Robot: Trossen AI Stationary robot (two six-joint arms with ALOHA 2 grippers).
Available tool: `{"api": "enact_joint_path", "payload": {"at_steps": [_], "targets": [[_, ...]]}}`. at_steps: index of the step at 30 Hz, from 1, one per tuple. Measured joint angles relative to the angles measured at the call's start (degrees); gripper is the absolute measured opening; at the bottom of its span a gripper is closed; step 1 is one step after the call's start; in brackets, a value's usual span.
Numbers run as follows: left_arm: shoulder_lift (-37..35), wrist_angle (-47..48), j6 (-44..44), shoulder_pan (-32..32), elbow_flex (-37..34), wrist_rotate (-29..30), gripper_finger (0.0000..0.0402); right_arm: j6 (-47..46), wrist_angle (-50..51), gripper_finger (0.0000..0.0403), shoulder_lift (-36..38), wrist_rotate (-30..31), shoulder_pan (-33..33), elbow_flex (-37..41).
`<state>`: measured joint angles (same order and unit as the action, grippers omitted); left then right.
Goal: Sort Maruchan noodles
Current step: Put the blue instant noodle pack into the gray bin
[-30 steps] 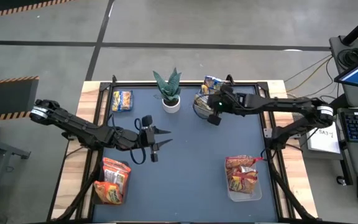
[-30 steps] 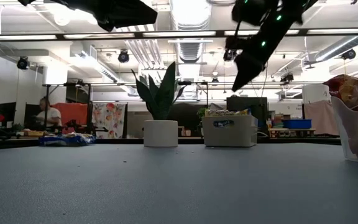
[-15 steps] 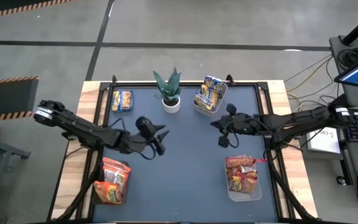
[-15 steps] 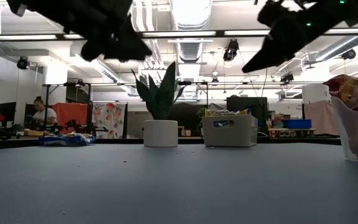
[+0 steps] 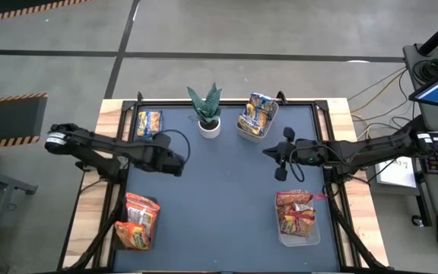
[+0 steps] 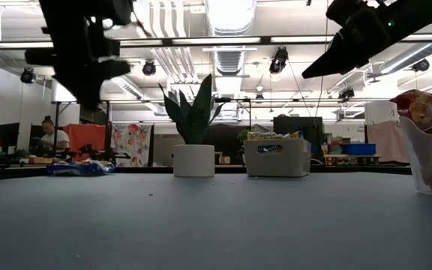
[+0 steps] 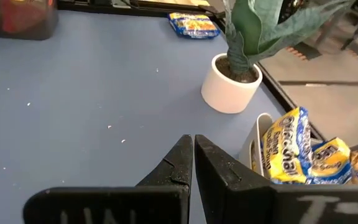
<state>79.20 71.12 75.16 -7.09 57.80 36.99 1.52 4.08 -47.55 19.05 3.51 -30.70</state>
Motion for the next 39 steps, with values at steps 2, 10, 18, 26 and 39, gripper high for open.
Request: {"api": "enact_joint_path", "payload": {"at_steps": [2, 10, 18, 26, 39], "targets": [[-0.26, 0.96, -1.01, 2.95, -0.97, -3.31, 0.0045, 1.10, 0.10, 0.0009, 0.36, 0.02, 0.00, 0.00], [-0.38, 0.46, -14.93, 15.69, -3.56, -6.75, 0.0022, 5.12, 0.30, 0.0009, 0.63, 0.02, -0.01, 0.00], [-0.38, -7.68, -27.64, 28.01, -4.04, -6.58, 0.0044, 5.53, 0.35, 0.0009, 0.72, 0.02, -0.02, 0.00], [-0.40, -9.56, -36.64, 31.88, -5.21, -5.50, 0.0120, 4.50, 2.07, 0.0009, 0.74, 0.02, -0.02, 0.00], [-0.36, -28.10, -43.10, 36.44, -15.81, -6.55, 0.0179, 3.80, 2.01, 0.0009, 0.76, 0.02, -0.02, 0.00]]}}
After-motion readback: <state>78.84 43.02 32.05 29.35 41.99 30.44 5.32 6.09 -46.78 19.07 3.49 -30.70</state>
